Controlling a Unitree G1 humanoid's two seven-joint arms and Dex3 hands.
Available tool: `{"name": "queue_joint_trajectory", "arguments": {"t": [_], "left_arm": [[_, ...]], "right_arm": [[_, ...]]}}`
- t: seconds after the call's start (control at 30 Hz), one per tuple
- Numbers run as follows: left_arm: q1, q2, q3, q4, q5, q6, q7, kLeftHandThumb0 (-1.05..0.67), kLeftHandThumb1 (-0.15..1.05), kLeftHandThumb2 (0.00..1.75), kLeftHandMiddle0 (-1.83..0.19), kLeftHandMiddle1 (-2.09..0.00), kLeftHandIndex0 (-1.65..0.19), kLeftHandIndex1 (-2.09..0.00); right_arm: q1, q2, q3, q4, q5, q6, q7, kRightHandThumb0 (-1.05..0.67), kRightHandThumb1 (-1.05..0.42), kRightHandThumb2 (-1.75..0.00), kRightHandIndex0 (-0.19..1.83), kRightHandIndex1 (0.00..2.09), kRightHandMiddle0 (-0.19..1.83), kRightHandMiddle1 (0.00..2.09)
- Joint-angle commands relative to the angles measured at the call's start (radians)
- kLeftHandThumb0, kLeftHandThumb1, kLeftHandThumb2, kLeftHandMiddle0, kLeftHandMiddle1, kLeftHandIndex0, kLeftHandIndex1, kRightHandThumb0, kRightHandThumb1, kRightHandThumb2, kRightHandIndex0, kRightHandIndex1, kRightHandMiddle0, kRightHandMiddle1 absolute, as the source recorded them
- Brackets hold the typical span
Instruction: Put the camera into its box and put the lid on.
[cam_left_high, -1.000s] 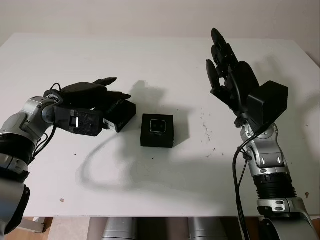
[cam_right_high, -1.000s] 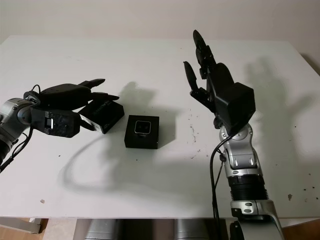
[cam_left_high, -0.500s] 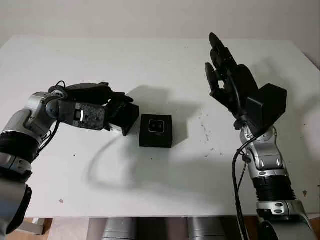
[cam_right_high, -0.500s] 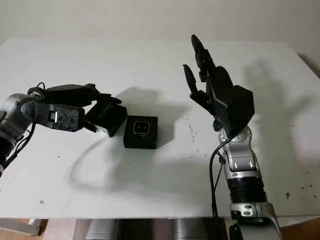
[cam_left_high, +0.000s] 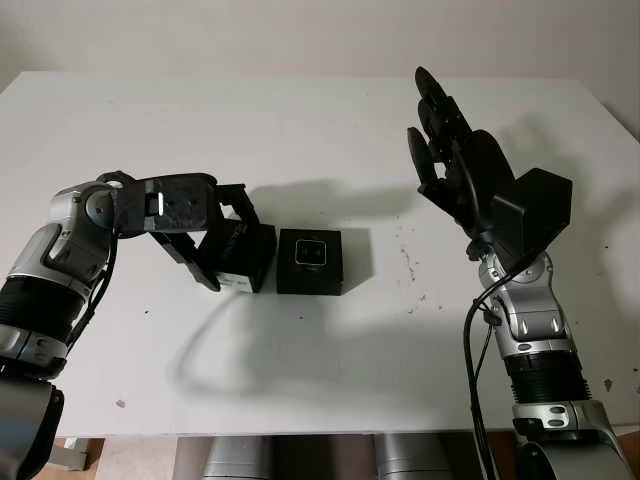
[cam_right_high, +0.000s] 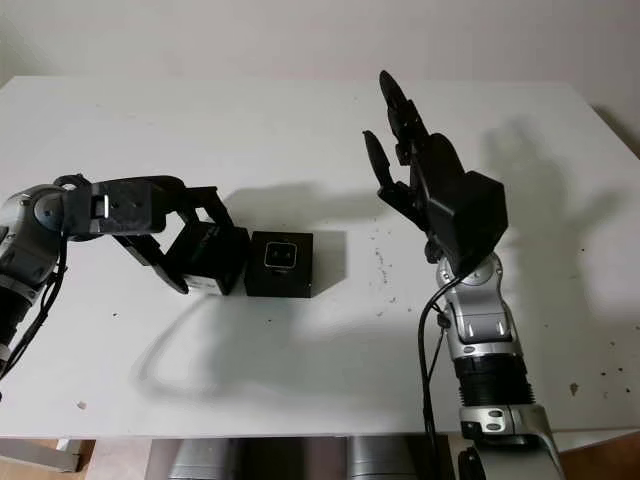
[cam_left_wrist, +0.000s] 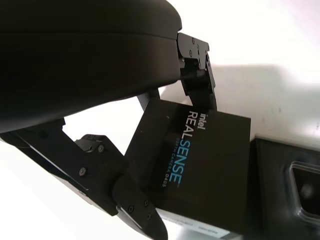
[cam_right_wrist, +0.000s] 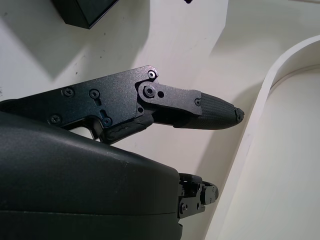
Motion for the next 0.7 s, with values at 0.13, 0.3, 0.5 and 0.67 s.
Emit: {"name": "queue_joint_trajectory", "arguments": {"t": [0.13,0.3,0.5,0.67], "left_arm": [[0.051,0.005,0.046,-0.197,0.015,0.192,0.061,-0.11,0.93,0.06,-0.39,-1.62,-0.24,-1.67],[0.06,0.013,0.045,-0.353,0.069,0.395,0.077,-0.14,0.93,0.06,-0.42,-1.63,-0.25,-1.68],[0.063,0.031,0.047,-0.455,0.078,0.498,0.063,-0.1,0.94,0.06,-0.44,-1.68,-0.26,-1.75],[0.058,0.056,0.039,-0.515,0.059,0.529,0.016,-0.1,0.92,0.05,-0.45,-1.65,-0.25,-1.74]], "right_arm": [[0.001,0.009,-0.003,-0.008,0.001,-0.024,-0.015,-0.66,-1.05,-0.56,0.0,0.05,0.05,0.05],[-0.001,0.012,0.007,0.009,-0.007,-0.051,-0.022,-0.67,-1.05,-0.57,-0.03,0.04,0.02,0.04],[0.008,0.028,0.015,-0.005,0.003,-0.02,-0.019,-0.68,-1.05,-0.54,-0.04,0.04,0.01,0.04],[0.013,0.033,0.027,-0.006,-0.018,-0.018,-0.032,-0.68,-1.05,-0.55,-0.03,0.05,0.02,0.05]]}}
